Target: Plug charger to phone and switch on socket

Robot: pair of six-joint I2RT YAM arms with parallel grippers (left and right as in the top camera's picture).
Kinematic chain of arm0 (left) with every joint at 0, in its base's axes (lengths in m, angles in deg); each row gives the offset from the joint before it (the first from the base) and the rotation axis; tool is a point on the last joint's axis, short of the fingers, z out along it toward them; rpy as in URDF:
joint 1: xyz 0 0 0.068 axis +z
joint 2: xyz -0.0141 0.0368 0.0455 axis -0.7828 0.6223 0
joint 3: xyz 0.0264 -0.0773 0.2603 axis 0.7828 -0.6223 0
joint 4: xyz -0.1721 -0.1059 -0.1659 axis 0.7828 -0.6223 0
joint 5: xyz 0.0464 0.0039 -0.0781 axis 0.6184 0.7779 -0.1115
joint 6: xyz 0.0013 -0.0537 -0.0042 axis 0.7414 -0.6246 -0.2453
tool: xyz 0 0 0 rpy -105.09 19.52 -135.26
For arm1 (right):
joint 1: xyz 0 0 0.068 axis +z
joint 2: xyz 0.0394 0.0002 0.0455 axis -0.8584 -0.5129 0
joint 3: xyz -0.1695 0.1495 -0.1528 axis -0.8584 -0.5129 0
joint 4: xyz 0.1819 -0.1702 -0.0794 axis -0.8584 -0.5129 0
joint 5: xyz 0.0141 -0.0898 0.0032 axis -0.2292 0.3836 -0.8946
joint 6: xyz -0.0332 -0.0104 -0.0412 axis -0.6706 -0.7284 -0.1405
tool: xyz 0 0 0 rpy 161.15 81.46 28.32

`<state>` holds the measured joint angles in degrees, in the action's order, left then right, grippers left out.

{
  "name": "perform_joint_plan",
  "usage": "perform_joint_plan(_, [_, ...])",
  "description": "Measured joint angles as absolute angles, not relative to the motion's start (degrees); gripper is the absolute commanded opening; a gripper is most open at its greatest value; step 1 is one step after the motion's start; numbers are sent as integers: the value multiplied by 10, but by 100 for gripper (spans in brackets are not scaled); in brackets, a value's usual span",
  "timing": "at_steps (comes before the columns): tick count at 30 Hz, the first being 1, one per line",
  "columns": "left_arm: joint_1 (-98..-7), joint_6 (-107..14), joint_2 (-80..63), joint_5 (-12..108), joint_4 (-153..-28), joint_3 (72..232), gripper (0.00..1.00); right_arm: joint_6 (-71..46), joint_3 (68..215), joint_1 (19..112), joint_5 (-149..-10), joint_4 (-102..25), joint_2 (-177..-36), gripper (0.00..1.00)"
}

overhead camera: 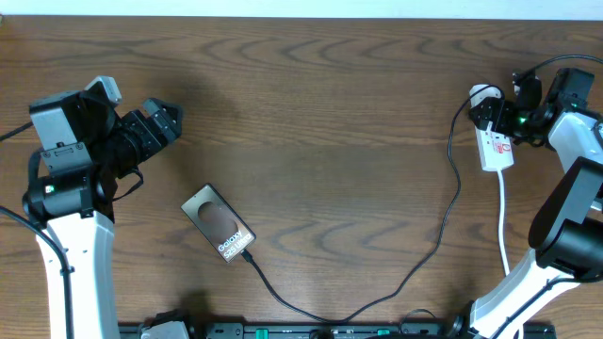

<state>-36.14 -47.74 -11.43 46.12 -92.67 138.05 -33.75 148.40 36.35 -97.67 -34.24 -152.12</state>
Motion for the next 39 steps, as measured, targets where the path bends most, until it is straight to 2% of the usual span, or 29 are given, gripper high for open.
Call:
perform_joint_plan(7, [-361, -477, -114, 461, -927, 1380, 92, -337, 1484, 364, -977, -344, -1525, 91])
perform_joint_plan(11, [-361, -478, -114, 461, -927, 1380, 92, -337, 1486, 363, -970, -339, -1531, 84])
perform_joint_plan(33, [-361, -478, -114, 461, -927, 1381, 92, -331, 1497, 364, -976, -361, -1538, 82])
perform_joint_plan(36, [-361, -477, -114, 461, -930, 1380, 92, -331, 1499, 364, -977, -370, -1538, 84])
perform_joint_plan(39, [-361, -477, -114, 461, -933, 1380, 92, -329, 1499, 364, -979, -370, -1538, 96])
